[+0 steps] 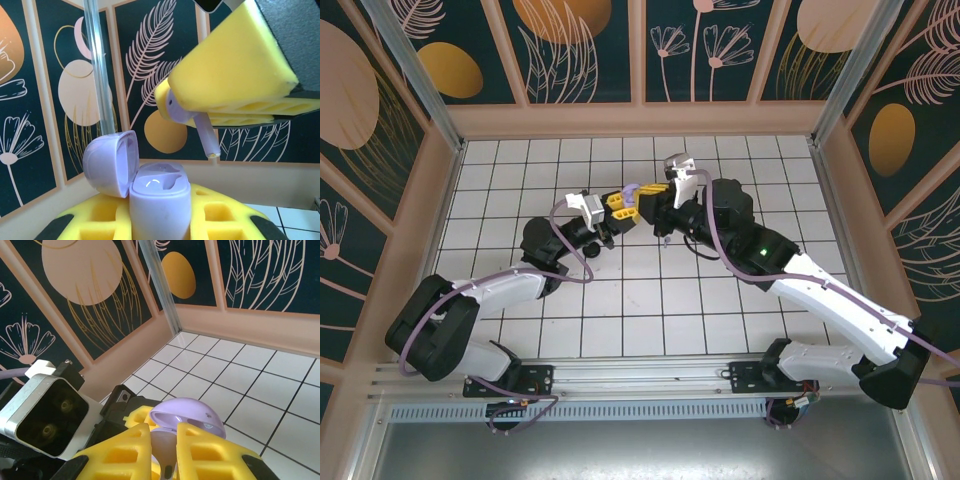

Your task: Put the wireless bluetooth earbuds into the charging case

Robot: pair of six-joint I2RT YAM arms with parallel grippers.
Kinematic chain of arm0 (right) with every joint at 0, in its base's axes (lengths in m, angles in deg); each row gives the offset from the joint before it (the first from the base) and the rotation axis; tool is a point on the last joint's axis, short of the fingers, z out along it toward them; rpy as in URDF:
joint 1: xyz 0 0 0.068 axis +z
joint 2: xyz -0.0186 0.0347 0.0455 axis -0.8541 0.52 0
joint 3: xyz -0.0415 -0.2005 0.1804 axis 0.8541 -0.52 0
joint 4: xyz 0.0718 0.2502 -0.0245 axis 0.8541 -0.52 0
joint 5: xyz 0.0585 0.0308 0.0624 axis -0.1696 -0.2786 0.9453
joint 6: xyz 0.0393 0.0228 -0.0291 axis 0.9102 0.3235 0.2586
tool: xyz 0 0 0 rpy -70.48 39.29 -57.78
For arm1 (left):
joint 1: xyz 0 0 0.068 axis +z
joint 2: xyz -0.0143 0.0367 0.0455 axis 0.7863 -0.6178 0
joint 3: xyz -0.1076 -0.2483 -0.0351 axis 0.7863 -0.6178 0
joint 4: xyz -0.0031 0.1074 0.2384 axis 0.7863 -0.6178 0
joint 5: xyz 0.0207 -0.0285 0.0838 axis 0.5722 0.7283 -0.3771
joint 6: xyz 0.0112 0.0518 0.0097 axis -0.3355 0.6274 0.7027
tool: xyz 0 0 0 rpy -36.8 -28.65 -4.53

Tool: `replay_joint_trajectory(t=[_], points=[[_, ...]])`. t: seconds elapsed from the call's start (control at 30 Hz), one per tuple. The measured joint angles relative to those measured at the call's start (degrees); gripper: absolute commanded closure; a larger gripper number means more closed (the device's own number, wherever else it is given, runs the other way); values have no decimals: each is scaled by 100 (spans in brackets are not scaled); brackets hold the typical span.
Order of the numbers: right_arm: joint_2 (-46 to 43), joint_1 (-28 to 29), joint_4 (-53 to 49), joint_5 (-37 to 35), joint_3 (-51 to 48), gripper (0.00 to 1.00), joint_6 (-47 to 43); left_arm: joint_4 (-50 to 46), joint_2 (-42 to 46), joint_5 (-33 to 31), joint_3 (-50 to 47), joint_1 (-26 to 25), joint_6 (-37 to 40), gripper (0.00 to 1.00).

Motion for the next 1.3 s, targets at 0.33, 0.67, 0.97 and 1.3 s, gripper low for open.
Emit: replay_joint_trajectory(t=[0.33, 0.67, 0.97, 1.3], points=[[81, 0, 68, -90, 2, 86, -50, -7, 0, 105, 57, -39, -17, 100], [127, 0, 96, -149, 2, 86, -57, -98, 0, 122, 66, -44, -20, 100], [190, 0, 90, -149, 0, 87, -192, -247, 2, 136, 87, -44, -22, 100], [199, 37, -37, -310, -9, 88, -426, -407, 2, 166, 144, -55, -37, 100]])
